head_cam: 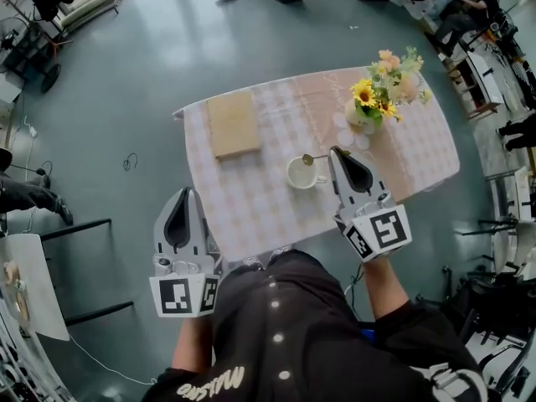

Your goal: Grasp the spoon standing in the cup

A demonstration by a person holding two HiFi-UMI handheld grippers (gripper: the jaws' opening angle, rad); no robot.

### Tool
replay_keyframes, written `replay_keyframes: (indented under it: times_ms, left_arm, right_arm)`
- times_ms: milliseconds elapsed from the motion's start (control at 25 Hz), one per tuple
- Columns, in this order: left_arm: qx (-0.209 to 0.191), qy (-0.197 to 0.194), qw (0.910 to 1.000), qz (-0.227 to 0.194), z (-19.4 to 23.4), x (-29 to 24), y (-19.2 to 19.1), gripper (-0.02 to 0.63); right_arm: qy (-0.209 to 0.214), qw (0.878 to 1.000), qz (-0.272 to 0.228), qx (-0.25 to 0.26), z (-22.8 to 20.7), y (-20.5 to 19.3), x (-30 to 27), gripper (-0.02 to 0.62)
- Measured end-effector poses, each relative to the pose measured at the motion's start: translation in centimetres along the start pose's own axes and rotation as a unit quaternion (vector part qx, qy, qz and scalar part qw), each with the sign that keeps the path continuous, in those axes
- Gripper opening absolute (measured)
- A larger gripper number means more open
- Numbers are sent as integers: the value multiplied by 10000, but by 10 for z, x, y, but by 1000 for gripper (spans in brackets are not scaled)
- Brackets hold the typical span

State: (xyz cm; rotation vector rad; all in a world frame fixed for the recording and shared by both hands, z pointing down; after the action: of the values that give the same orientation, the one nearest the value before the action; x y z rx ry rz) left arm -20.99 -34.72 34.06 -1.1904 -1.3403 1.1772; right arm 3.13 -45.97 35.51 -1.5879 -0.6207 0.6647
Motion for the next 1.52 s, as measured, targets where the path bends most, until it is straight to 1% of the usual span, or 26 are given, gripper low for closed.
replay_keyframes:
  times_ms: [200, 440, 640, 840, 1000, 1520]
  left_arm:
    - [-84, 147, 9998, -111, 12, 1, 11, 17]
    - [-146, 317, 9992, -207, 26, 0, 18, 17]
    - [-213, 464, 9985, -202, 39, -3, 22, 17]
    - [-261, 585, 9976, -263, 50, -3, 27, 17]
    - [-316, 599, 9974, -250, 53, -3, 29, 17]
    - [-304, 602, 9974, -265, 52, -3, 28, 17]
  right_arm:
    - [-149, 9995, -284, -59, -3, 25, 12, 2]
    - [-352, 9973, -651, 31, -6, 50, 25, 2]
    - [-495, 9953, -813, 149, -10, 65, 33, 2]
    - [-587, 9942, -881, 214, -15, 69, 35, 2]
    - [-603, 9940, -883, 242, -15, 69, 34, 2]
    - [-594, 9940, -877, 284, -17, 65, 30, 2]
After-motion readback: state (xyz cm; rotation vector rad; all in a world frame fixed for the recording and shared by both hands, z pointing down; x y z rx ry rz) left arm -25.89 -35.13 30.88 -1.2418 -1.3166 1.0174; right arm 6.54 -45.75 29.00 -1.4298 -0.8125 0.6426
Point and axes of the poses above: the fingertips, and each gripper's own axes: x backward along the fingers, z to its left, y out of its top, the point moved 2 cm from there along x, backward along the fingers, and after that the axes turned 9 degrees about -x, right-handed, at the moved point
